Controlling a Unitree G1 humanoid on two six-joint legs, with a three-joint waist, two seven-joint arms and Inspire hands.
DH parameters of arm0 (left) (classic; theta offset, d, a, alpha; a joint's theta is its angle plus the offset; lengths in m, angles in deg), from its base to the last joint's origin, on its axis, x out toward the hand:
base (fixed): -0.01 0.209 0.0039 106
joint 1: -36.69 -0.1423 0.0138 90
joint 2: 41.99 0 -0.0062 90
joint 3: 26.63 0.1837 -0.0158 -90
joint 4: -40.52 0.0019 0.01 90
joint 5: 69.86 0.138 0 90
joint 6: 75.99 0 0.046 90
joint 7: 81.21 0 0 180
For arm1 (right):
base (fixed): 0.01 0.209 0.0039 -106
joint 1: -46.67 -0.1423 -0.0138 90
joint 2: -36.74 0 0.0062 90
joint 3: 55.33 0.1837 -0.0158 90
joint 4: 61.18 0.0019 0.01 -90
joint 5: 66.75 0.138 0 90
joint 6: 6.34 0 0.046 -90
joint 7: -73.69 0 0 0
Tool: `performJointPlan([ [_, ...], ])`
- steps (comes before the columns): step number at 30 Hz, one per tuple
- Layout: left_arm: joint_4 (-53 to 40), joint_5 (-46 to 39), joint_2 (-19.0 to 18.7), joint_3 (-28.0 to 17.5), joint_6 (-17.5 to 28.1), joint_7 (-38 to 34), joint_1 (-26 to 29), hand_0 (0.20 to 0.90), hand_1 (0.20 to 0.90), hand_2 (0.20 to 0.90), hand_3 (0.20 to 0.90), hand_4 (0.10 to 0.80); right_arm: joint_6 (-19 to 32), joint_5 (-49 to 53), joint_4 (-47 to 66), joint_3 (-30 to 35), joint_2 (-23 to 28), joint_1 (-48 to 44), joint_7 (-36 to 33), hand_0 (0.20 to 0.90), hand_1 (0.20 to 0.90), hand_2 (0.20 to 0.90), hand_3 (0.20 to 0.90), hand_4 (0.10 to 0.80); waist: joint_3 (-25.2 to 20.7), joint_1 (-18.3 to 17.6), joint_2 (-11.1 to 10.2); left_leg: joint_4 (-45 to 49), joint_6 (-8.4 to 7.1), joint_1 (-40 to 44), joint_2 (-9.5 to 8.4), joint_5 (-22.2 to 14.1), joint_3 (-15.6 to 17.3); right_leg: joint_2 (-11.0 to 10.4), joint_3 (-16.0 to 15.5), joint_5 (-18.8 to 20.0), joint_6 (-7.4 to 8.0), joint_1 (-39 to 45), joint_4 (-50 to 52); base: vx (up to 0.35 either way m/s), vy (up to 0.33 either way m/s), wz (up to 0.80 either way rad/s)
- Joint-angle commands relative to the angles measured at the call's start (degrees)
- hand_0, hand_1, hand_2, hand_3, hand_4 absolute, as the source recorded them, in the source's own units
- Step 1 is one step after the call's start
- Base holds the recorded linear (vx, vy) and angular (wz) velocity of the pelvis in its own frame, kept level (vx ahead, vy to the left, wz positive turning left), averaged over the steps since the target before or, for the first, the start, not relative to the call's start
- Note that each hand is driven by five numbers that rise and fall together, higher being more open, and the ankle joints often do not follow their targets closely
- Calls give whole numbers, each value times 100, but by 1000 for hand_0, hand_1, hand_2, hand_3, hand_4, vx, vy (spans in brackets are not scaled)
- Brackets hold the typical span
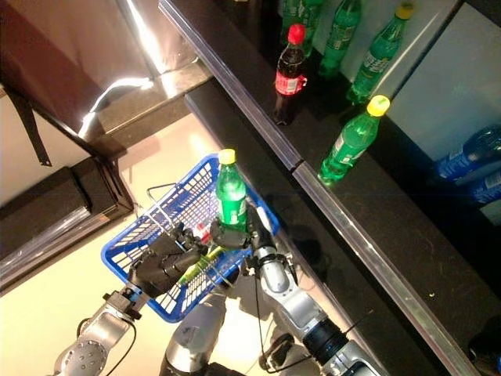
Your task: Pick up the drink and place into the basket.
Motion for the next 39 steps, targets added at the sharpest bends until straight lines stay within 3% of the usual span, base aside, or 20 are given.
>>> performJointPlan([
  [1,-2370,-351,266,5,710,1930,896,300,300,300,200,100,704,-339,-71,-289,-610,-662,-31,300,300,300,200,100,-1167,39,-91,219,244,188,-191,-306,-210,372,-65,876,-465,347,-992,-21,-28,4],
  [13,-2337,-459,232,-58,491,2116,960,300,300,300,200,100,418,-275,-1307,-508,-888,-661,360,300,300,300,200,100,-1100,181,-57,206,257,125,-251,-312,-326,348,-132,921,-422,350,-1046,0,-1,0],
  [22,-2323,-451,173,4,285,2113,1058,300,300,300,200,100,-320,1442,-2142,-768,-1126,-459,2069,300,300,300,200,100,-1044,326,-145,174,276,97,-235,-273,-407,412,-192,943,-424,376,-1091,4,-31,1],
  [28,-2294,-453,127,39,284,2164,1051,300,300,300,200,100,-408,2275,-2348,-712,-1216,-385,2329,300,300,300,200,100,-1039,358,-156,182,284,92,-234,-262,-428,435,-197,948,-433,381,-1084,8,-15,9],
  [30,-2277,-550,76,49,260,2224,1052,300,300,300,200,100,-681,3548,-3049,-277,-1405,-287,2794,300,300,300,200,100,-1039,371,-115,184,300,90,-230,-253,-415,441,-217,943,-443,374,-1044,16,-1,0],
  [34,-2276,-552,69,55,261,2225,1063,300,300,300,200,100,-681,3553,-3080,-259,-1413,-313,2815,300,300,300,200,100,-1033,384,-120,186,300,89,-229,-255,-412,440,-214,941,-443,371,-1041,0,0,0],
  [35,-2355,-647,-13,41,174,2229,1083,300,300,300,200,100,-1034,4151,-3784,150,-1531,-387,3260,300,300,300,200,100,-1005,406,-62,171,322,82,-239,-252,-425,443,-219,977,-423,331,-1024,0,0,0],
  [39,-2414,-667,-58,36,132,2222,1068,300,300,300,200,100,-995,4459,-3887,252,-1624,-529,3186,300,300,300,200,100,-974,447,-63,179,336,87,-245,-253,-431,450,-211,1001,-418,331,-1022,26,2,1],
])
